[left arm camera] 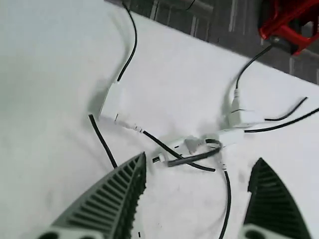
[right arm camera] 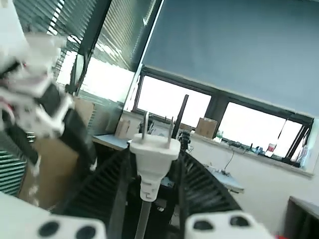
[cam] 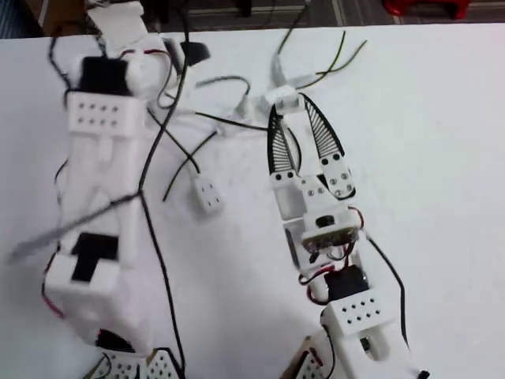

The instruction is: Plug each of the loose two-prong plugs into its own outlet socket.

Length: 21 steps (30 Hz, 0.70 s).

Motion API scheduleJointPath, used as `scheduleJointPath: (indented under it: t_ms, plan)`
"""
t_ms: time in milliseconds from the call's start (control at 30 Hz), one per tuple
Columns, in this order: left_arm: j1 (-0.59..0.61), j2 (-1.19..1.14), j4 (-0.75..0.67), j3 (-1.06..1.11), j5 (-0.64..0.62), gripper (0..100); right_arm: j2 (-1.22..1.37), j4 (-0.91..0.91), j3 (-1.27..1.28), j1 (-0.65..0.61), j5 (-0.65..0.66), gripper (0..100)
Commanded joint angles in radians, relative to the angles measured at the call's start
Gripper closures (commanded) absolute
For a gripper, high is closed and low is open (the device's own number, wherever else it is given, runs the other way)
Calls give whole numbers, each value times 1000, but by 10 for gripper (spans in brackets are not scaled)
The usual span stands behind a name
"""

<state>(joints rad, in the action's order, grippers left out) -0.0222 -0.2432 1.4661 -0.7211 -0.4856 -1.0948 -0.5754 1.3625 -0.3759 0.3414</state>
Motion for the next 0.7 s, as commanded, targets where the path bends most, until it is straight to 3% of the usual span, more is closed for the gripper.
scheduleJointPath:
  t_ms: [0, 167, 300, 400, 533, 667]
  plan:
    - [-16, 242, 66, -12, 29, 676, -21, 7, -8, 15, -83, 979]
    - [-104, 444, 95, 133, 32, 676, -21, 12, -5, 8, -103, 979]
    - [-153, 650, 21, 333, 34, 676, -21, 12, 2, 10, -103, 979]
    - [-194, 803, -103, 562, 75, 676, -21, 36, 6, 7, -103, 979]
    - [-245, 1021, -344, 914, 215, 676, -21, 64, 8, -8, -103, 979]
    - [-306, 1254, -598, 1247, 269, 676, -21, 68, 8, -10, -103, 979]
